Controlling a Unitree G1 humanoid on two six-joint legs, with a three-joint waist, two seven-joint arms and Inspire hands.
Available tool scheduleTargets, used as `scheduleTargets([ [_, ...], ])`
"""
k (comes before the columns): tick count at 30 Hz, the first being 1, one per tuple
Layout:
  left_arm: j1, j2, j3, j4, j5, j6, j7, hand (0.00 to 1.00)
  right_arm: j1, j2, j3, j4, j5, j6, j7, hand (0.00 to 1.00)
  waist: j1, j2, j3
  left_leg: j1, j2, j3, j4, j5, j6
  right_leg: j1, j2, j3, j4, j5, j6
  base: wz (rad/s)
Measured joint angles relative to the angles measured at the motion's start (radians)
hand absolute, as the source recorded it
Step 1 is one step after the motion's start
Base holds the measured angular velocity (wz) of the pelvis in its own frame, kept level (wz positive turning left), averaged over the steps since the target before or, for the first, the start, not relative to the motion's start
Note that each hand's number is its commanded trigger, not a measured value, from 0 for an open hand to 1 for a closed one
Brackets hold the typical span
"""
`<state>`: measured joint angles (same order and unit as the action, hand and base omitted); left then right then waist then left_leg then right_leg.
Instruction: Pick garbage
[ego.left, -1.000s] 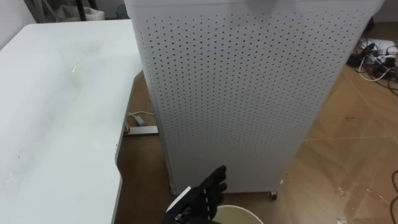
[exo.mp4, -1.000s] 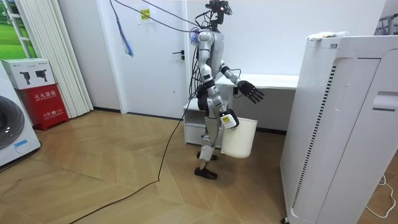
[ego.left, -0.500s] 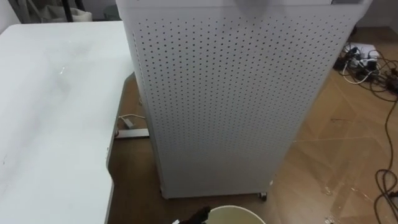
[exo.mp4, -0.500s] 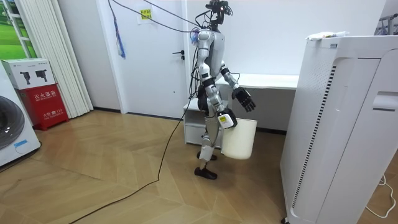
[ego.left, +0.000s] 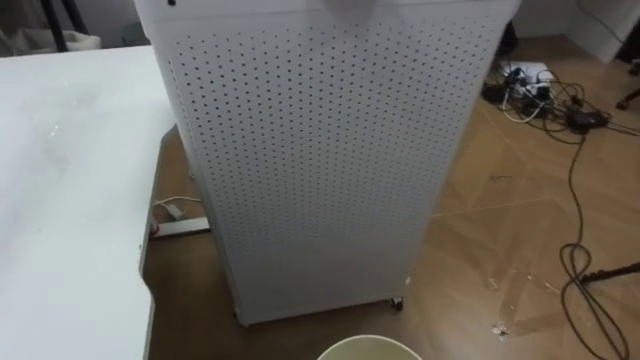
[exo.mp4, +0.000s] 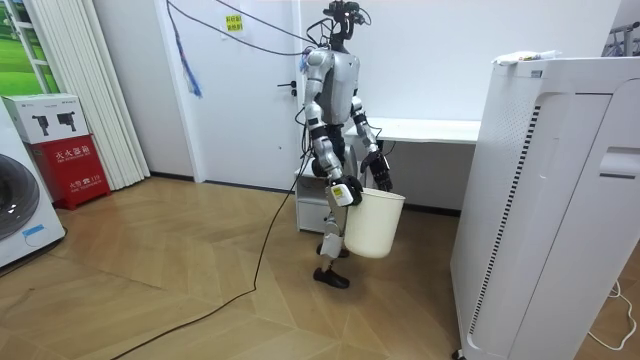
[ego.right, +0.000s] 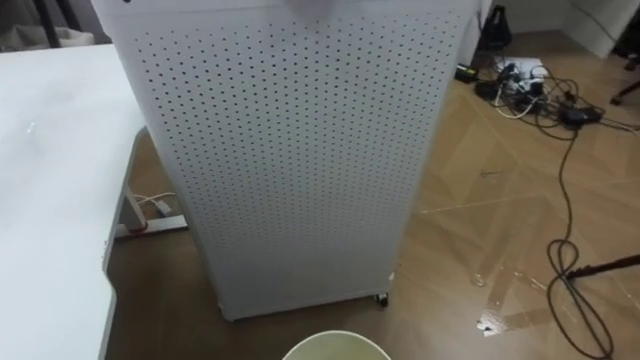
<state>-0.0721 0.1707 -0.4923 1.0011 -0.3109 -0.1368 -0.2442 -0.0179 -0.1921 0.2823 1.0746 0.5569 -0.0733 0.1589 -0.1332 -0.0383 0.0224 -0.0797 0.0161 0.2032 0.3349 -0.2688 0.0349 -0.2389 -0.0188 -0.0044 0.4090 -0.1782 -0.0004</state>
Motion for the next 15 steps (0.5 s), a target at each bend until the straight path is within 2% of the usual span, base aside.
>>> scheduleTargets([
  [2,0.0,0.002,0.002,0.003,0.0,0.0,0.0,0.0,0.0,0.0,-0.005,0.011,0.001,0.0,0.0,1.0,0.001,0.0,-0.0034,-0.016,0.009,0.012,0.012,-0.002,0.001,-0.015,0.003,0.0,-0.004,0.015,-0.003,-0.19],
  [4,0.0,0.004,0.005,0.002,-0.003,-0.001,0.002,0.0,-0.004,0.001,-0.031,0.012,-0.003,-0.001,-0.001,1.0,0.004,0.007,-0.0061,-0.041,0.013,0.028,0.03,-0.003,0.002,-0.042,0.002,-0.019,-0.014,0.037,-0.007,-0.3],
  [7,0.0,0.004,0.02,0.003,-0.001,-0.001,0.002,0.0,-0.005,0.001,-0.051,0.013,-0.008,-0.004,-0.001,1.0,0.005,0.015,-0.0055,-0.056,0.027,0.047,0.049,-0.014,0.0,-0.055,0.004,-0.035,-0.016,0.046,-0.012,-0.25],
  [10,0.001,0.006,0.028,0.002,-0.002,-0.001,0.001,0.0,-0.002,0.001,-0.071,0.014,-0.006,-0.006,-0.001,1.0,0.005,0.03,-0.0072,-0.05,0.05,0.063,0.062,-0.03,-0.008,-0.052,0.0,-0.092,-0.021,0.048,-0.022,-0.27],
  [13,0.0,0.003,0.047,0.002,-0.001,-0.001,0.0,0.0,-0.002,0.002,-0.071,0.014,-0.017,-0.024,0.0,1.0,0.001,0.04,-0.0105,-0.042,0.067,0.071,0.072,-0.043,-0.02,-0.053,-0.009,-0.158,-0.009,0.028,-0.041,-0.18],
  [15,0.006,0.001,0.084,0.0,0.0,0.0,-0.003,0.0,0.0,0.003,-0.071,0.012,-0.036,-0.025,0.013,1.0,0.024,0.044,-0.0104,-0.037,0.101,0.099,0.1,-0.064,-0.044,-0.052,-0.008,-0.226,-0.001,0.006,-0.068,-0.41],
])
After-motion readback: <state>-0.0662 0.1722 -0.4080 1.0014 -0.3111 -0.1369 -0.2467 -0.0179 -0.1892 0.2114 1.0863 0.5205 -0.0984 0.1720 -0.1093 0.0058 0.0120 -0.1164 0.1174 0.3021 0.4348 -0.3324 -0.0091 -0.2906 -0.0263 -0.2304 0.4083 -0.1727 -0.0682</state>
